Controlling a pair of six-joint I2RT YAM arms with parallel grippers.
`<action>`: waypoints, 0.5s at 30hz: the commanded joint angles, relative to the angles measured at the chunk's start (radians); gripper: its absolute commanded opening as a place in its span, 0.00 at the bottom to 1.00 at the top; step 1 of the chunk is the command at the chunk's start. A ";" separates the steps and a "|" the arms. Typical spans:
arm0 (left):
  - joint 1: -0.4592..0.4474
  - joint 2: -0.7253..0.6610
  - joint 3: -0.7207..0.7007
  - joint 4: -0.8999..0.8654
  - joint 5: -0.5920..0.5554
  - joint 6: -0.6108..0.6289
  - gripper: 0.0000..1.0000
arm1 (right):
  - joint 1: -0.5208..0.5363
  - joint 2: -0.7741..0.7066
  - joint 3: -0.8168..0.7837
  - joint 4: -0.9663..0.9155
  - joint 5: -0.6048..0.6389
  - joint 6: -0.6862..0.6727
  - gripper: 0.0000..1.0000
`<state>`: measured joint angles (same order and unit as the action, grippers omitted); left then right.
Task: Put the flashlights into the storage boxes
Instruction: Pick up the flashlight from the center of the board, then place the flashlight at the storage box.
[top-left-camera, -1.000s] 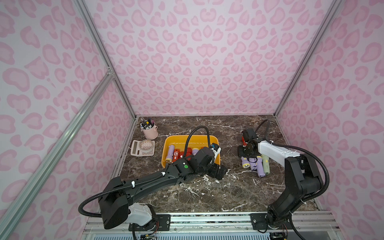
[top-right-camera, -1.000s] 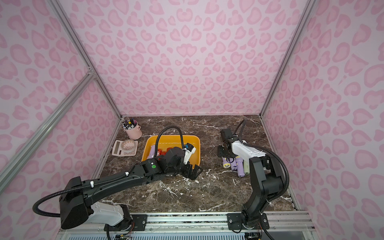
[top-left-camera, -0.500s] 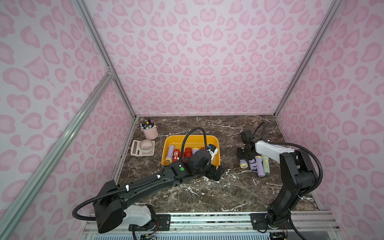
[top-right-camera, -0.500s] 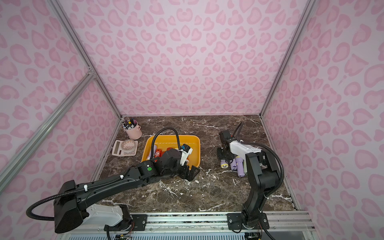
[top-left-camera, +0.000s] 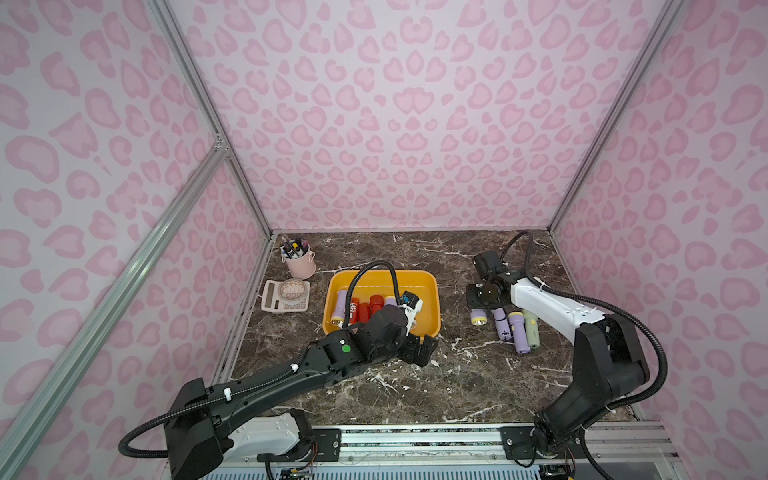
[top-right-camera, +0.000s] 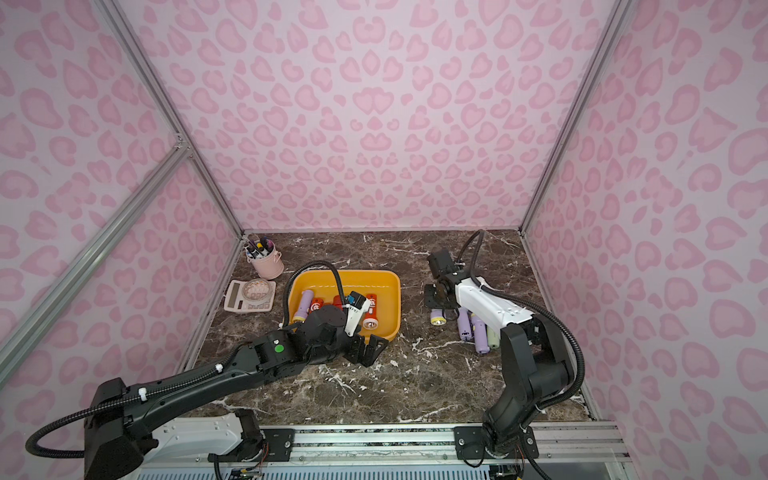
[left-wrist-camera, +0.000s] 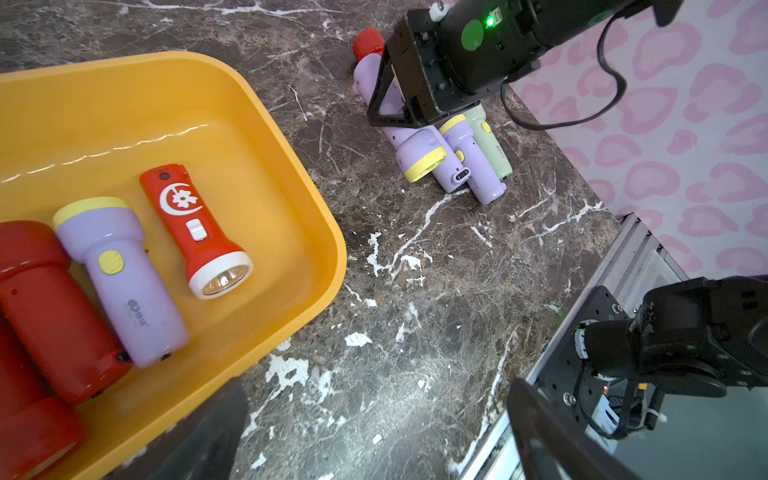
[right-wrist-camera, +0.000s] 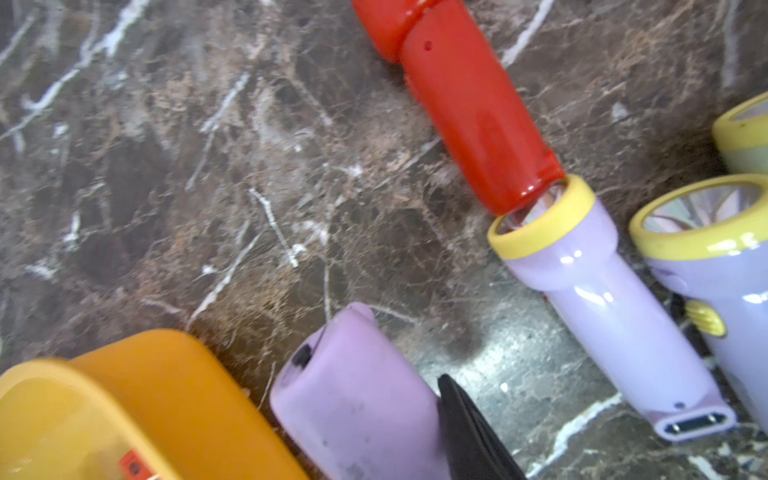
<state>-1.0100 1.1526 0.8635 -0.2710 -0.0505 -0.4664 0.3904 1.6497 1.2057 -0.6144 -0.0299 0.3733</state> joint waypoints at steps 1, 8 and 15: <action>0.001 -0.056 -0.037 -0.025 -0.048 -0.001 0.99 | 0.051 0.000 0.052 -0.033 0.023 0.037 0.39; 0.000 -0.221 -0.119 -0.083 -0.118 -0.014 1.00 | 0.172 0.067 0.189 -0.045 0.016 0.085 0.39; 0.000 -0.381 -0.196 -0.145 -0.173 -0.041 1.00 | 0.259 0.197 0.337 -0.060 0.022 0.108 0.39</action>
<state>-1.0096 0.8013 0.6853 -0.3794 -0.1837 -0.4900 0.6331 1.8130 1.5135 -0.6621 -0.0261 0.4606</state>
